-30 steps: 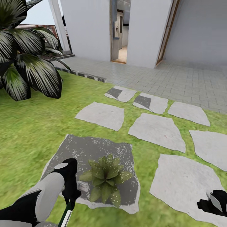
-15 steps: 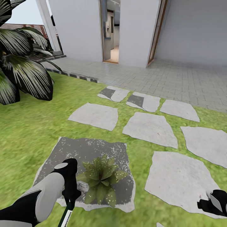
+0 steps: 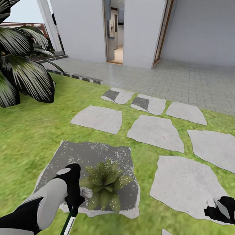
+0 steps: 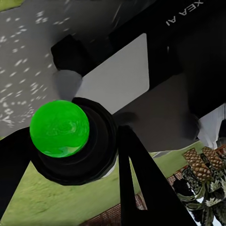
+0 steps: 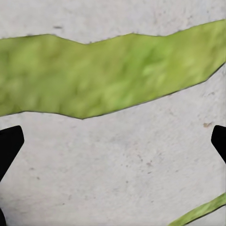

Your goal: Pick up the pesticide atomizer in the garden and spray insectifuge to fully cover both potted plants in the garden.

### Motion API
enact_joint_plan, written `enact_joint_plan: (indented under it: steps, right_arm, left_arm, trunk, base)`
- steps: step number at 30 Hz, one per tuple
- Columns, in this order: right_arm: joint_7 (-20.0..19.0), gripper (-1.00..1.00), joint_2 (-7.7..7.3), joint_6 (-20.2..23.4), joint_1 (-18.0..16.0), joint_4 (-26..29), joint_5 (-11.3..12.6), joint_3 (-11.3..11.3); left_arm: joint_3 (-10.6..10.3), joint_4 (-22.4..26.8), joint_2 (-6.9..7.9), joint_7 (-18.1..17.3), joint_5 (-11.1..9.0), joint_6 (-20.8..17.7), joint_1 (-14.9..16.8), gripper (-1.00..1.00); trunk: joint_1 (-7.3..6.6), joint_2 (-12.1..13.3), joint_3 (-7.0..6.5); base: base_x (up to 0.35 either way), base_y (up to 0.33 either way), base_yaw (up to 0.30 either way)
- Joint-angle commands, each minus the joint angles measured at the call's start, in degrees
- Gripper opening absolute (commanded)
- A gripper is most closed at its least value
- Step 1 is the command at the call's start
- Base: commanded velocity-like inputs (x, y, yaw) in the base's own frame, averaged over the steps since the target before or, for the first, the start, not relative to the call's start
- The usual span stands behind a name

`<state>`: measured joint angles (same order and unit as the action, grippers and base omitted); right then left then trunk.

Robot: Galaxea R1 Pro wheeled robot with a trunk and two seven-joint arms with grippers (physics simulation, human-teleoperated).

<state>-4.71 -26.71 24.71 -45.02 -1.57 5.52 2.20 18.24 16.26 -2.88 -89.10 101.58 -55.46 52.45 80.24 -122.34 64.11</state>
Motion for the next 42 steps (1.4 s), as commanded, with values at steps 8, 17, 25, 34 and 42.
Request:
enact_joint_plan:
  steps: [8, 17, 25, 34, 42]
  right_arm:
    - [-0.2, 1.00, -0.02, 0.1, -0.1, -0.1, 0.6, 0.3]
    - [-0.1, 1.00, -0.01, 0.1, -0.1, -0.1, 0.6, 0.3]
    - [-0.2, 1.00, -0.02, 0.1, -0.1, -0.1, 0.6, 0.3]
    - [-0.1, 1.00, -0.01, 0.1, -0.1, -0.1, 0.6, 0.3]
    - [-0.2, 1.00, -0.03, 0.1, -0.1, -0.1, 0.6, 0.3]
  left_arm:
    - [0.1, 0.0, -1.75, -0.5, 0.6, -0.6, 0.0, -1.00]
    - [0.1, 0.0, -2.90, -0.6, 0.6, -0.7, 0.0, -1.00]
    - [0.3, 0.0, -3.40, -0.6, 0.6, -0.7, 0.0, -1.00]
    - [0.4, 0.0, -3.16, -0.6, 0.6, -0.6, 0.0, -1.00]
    - [0.4, 0.2, -2.98, -0.5, 0.6, -0.6, 0.0, -1.00]
  trunk:
    - [-0.01, 0.0, 0.04]
    - [-0.01, 0.0, 0.04]
    - [-0.01, 0.0, 0.04]
    - [-0.01, 0.0, 0.04]
    - [-0.01, 0.0, 0.04]
  base:
    - [0.000, 0.000, 0.000]
    - [0.000, 0.000, 0.000]
    - [0.000, 0.000, 0.000]
    - [-0.064, 0.116, 0.000]
    - [-0.110, 0.270, -0.004]
